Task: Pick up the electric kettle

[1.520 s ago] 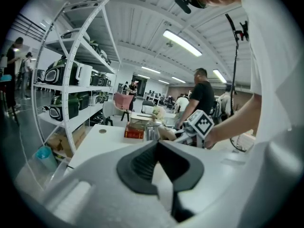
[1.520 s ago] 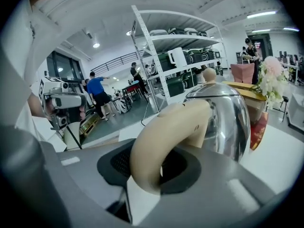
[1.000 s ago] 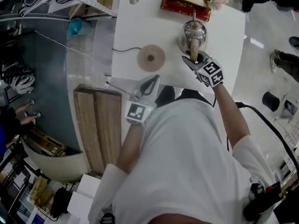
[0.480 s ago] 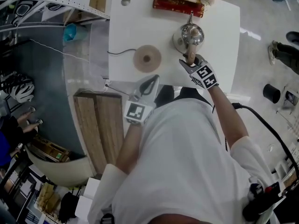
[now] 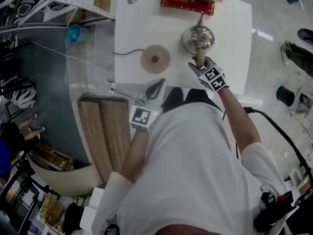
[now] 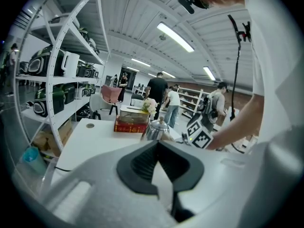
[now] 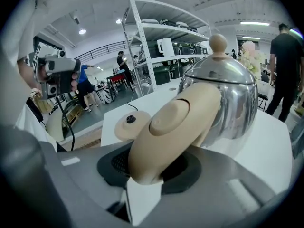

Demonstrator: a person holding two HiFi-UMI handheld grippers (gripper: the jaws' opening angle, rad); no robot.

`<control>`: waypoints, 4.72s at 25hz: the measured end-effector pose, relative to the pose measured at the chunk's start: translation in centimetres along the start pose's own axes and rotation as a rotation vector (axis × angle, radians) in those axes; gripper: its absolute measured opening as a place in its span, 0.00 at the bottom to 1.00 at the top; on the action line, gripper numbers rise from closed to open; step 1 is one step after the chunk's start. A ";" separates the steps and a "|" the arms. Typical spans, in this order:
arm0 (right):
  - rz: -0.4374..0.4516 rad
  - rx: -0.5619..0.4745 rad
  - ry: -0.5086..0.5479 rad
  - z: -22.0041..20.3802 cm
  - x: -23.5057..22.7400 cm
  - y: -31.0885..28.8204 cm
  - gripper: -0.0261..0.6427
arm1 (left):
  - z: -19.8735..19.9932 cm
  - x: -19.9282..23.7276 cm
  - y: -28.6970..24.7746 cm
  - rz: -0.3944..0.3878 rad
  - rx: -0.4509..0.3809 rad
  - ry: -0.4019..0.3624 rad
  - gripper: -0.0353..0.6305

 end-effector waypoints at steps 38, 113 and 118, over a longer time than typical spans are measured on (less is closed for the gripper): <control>-0.272 -0.219 -0.129 3.5 4.6 12.9 0.07 | 2.1 -0.6 0.1 -0.163 -0.033 -0.088 0.06; -0.222 -0.425 -0.095 -4.6 26.3 27.8 0.04 | -0.7 -21.3 15.0 -0.109 -0.115 -0.116 0.06; -0.226 -0.438 -0.107 -4.5 26.8 27.5 0.04 | -0.8 -21.3 15.2 -0.131 -0.108 -0.125 0.06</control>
Point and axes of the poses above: the fingertips, and each gripper's own axes: y backward along the fingers, x to its left, z out of its top, the point moved 6 cm from there along y, backward along the fingers, and after that the axes turned 2 degrees about -y, right-handed, at the moved point
